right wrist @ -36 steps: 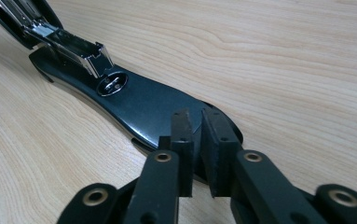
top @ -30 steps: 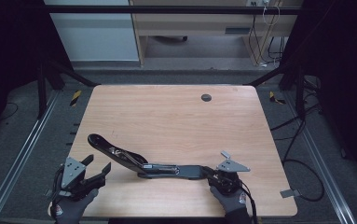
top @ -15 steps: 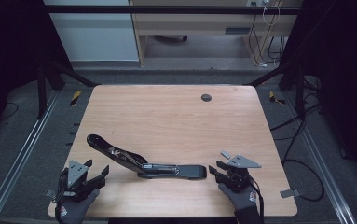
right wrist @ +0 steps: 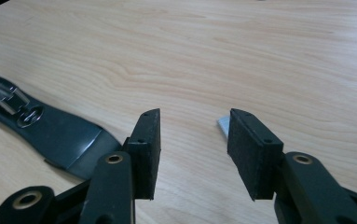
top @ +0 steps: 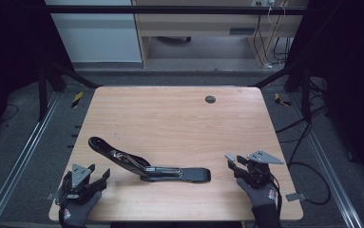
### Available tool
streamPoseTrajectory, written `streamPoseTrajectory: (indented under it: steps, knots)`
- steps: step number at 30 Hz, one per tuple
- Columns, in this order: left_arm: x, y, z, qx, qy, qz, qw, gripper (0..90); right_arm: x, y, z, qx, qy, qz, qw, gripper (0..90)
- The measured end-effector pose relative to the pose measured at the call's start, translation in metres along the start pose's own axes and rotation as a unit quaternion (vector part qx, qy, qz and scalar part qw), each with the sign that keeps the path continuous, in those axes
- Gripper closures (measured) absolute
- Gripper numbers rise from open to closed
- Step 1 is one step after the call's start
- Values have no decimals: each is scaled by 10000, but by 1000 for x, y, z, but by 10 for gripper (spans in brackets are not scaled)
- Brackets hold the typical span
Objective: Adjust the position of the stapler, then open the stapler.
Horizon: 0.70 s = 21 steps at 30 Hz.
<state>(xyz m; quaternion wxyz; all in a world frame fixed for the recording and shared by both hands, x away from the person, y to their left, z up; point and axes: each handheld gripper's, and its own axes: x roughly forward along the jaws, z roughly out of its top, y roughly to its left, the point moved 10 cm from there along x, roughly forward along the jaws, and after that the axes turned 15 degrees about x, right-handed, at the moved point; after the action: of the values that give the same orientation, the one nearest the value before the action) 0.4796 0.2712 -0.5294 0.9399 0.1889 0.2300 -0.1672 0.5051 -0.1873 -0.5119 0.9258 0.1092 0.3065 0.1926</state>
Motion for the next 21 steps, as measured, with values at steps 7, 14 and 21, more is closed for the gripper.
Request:
streamPoseTrajectory:
  steps: [7, 14, 21]
  knots:
    - [5, 4, -6, -70, 82, 74, 9999, 435, -2, -18, 9, 90, -27, -283, 9996, 544]
    - [7, 6, -8, -87, 113, 78, 9999, 472, 6, -33, 10, 3, 160, -473, 9988, 579]
    - [8, 5, -8, -90, 80, -21, 9999, 514, 17, -32, 15, -131, 333, -431, 9984, 608]
